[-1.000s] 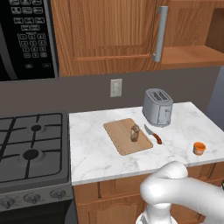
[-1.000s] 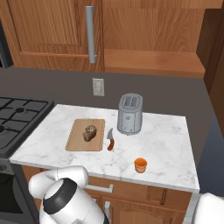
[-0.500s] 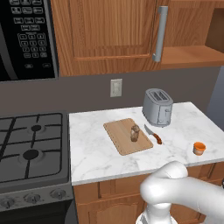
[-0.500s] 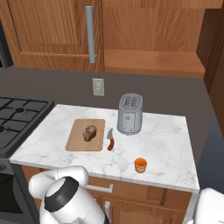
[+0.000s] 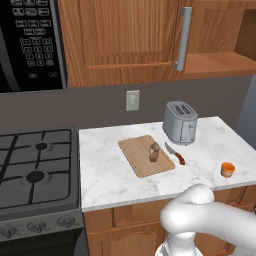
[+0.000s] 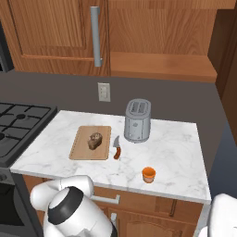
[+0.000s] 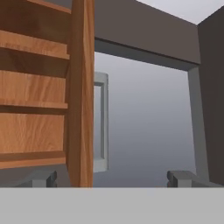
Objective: Pick the bread, place it on the cutting board, pick the jam, place it on the counter, and close the cabinet.
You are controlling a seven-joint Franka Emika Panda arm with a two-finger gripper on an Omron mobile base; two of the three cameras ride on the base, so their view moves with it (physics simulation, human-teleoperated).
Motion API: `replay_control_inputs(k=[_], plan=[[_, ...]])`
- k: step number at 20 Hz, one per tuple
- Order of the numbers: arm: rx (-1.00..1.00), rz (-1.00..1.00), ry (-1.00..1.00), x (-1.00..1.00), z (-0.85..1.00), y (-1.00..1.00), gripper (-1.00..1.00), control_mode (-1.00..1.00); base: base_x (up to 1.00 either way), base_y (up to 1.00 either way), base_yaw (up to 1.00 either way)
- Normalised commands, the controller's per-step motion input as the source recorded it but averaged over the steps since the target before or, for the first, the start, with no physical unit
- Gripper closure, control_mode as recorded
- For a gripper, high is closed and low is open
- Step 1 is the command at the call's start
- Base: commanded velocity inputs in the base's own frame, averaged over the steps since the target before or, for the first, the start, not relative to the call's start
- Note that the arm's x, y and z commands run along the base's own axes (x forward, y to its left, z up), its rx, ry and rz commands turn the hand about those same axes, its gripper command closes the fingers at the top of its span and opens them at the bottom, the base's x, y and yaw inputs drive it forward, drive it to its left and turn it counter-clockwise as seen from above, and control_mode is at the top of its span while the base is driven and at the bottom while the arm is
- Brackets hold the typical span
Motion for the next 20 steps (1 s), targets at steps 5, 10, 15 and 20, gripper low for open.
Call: replay_control_inputs(k=[5, 10, 15, 20], plan=[[0.00, 0.00, 0.00, 0.08, 0.00, -0.04, -1.00, -1.00, 0.00, 0.00, 0.00], [0.00, 0.00, 0.00, 0.12, 0.00, -0.01, -1.00, -1.00, 0.00, 0.00, 0.00], [0.00, 0.00, 0.00, 0.14, 0.00, 0.00, -1.00, -1.00, 0.00, 0.00, 0.00], [0.00, 0.00, 0.00, 0.16, 0.00, 0.00, -1.00, -1.00, 0.00, 0.00, 0.00]])
